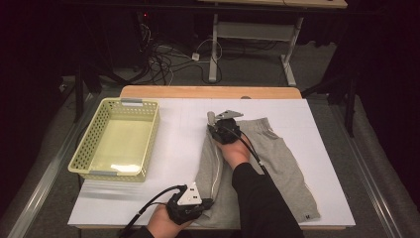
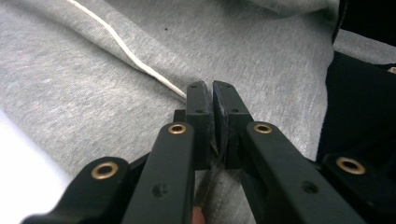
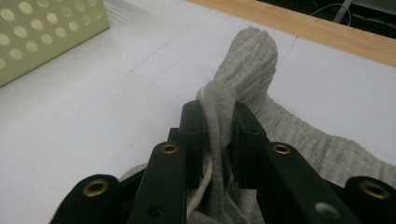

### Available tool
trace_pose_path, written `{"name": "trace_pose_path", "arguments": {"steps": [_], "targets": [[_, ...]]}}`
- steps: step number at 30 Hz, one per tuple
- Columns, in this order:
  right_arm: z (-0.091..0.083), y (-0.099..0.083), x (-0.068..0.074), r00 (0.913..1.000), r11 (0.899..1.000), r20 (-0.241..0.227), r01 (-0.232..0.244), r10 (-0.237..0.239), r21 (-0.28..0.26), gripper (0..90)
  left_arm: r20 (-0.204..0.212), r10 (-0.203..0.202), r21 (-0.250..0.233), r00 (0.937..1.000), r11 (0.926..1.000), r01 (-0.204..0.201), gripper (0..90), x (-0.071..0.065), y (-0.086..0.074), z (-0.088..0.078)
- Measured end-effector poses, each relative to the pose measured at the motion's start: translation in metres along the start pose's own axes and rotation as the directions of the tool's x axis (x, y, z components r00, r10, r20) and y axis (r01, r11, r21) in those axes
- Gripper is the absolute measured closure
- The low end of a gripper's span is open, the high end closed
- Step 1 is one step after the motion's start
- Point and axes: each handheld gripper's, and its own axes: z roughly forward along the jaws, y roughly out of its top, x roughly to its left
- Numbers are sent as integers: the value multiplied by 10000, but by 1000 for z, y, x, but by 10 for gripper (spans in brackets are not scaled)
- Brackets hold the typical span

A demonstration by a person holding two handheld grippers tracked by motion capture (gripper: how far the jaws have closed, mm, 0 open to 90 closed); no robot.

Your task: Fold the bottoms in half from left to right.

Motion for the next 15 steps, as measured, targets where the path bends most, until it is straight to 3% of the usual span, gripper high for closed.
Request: {"name": "trace_pose_path", "arguments": {"steps": [4, 8, 15], "targets": [[-8, 3, -5, 10000, 10000, 81, 43, -42, -75, 778, 139, -62, -454, 9999, 9989, 69, 844, 1, -2, -5], [-18, 4, -12, 9999, 9994, 91, -142, 145, -312, 776, 551, -508, -1182, 9972, 9914, 570, 844, 3, -1, -12], [-31, -4, -23, 9992, 9984, 86, -384, 388, -418, 770, 774, -471, -1558, 9959, 9861, 587, 843, -3, 1, -14]]}}
